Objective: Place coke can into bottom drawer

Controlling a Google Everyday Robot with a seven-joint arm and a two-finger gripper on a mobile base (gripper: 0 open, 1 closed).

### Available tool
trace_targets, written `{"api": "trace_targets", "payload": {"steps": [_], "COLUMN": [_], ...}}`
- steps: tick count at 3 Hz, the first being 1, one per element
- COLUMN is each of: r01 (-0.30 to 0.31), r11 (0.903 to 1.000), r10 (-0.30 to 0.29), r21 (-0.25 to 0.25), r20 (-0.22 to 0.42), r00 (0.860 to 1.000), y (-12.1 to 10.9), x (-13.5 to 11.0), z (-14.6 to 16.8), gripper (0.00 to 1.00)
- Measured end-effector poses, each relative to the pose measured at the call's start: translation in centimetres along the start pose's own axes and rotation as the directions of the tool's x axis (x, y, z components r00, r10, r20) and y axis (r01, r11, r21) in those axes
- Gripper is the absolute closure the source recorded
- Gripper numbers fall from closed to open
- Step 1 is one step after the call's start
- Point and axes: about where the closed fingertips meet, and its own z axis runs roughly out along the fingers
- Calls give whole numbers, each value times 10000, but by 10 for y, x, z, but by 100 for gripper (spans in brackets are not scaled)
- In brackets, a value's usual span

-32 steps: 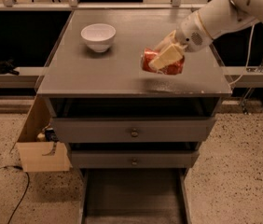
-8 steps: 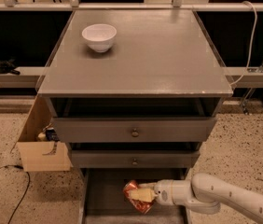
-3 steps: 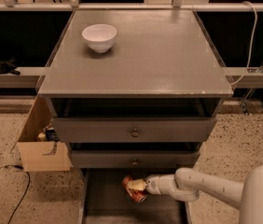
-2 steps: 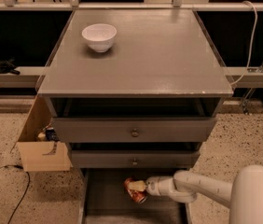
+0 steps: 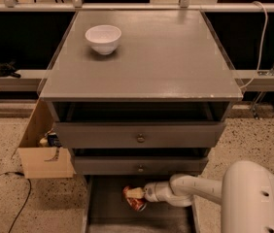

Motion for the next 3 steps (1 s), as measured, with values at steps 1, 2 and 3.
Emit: {"api": "trace_targets", "payload": {"steps": [1, 2, 3], "r01": [15, -1, 99], "r11": [10000, 10000, 9993], "r10": [-15, 1, -97], "r21": [-1, 85, 364], "r20": [-16, 1, -47], "r00": [10000, 10000, 9999], "y": [1, 2, 8], "x": [0, 16, 25], "z": [1, -13, -31], "gripper": [100, 100, 100]}}
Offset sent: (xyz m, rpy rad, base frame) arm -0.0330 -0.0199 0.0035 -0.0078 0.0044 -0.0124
